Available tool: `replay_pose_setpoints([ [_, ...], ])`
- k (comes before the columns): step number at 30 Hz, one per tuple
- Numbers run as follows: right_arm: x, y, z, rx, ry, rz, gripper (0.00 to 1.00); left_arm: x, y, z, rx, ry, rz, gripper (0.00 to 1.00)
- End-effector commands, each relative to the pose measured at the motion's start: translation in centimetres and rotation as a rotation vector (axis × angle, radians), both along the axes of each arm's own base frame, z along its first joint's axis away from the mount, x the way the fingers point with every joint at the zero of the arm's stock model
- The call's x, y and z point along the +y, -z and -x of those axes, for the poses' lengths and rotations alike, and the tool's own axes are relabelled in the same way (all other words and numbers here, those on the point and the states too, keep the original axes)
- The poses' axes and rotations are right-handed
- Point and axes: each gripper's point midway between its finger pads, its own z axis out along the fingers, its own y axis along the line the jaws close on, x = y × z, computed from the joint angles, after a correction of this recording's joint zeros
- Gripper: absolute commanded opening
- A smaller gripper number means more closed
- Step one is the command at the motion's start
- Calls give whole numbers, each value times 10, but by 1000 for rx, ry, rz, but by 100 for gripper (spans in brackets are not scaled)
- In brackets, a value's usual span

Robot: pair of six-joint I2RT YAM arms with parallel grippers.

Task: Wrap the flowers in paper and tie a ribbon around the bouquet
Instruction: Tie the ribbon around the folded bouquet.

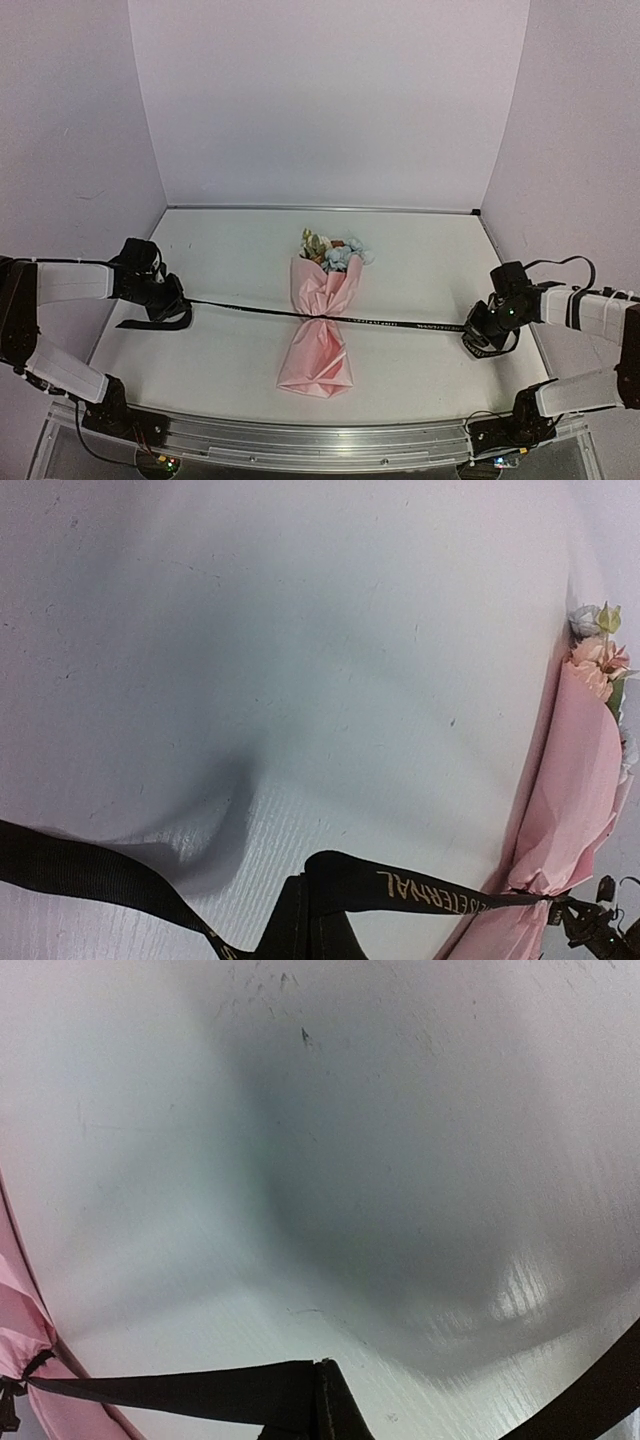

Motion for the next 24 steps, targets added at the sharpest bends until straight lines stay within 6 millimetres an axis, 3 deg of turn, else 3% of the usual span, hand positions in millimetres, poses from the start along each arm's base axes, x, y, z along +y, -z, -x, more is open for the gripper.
replay_pose_setpoints([
  [1,-27,-4,21,128,-5,134,0,31,-1,-6,-40,-71,-116,0],
  [4,-21,-12,25,137,-99,150,1,23,-6,-6,-56,-28,-117,0],
  [6,-18,-19,27,131,-154,162,11,23,-15,-8,-71,-7,-125,5],
  [9,-12,-29,24,95,-225,165,30,23,-37,-14,-125,22,-152,37],
  [12,-6,-40,22,60,-301,173,53,24,-63,-22,-184,54,-180,56],
  [15,3,-52,17,-1,-408,215,70,19,-90,-27,-254,112,-211,66],
  [18,26,-67,5,-101,-593,269,78,-8,-116,-32,-374,262,-265,69],
  [20,52,-73,-4,-175,-737,290,82,-41,-126,-32,-458,419,-314,70],
  [24,108,-76,-17,-298,-948,221,87,-91,-119,-31,-556,678,-371,68],
])
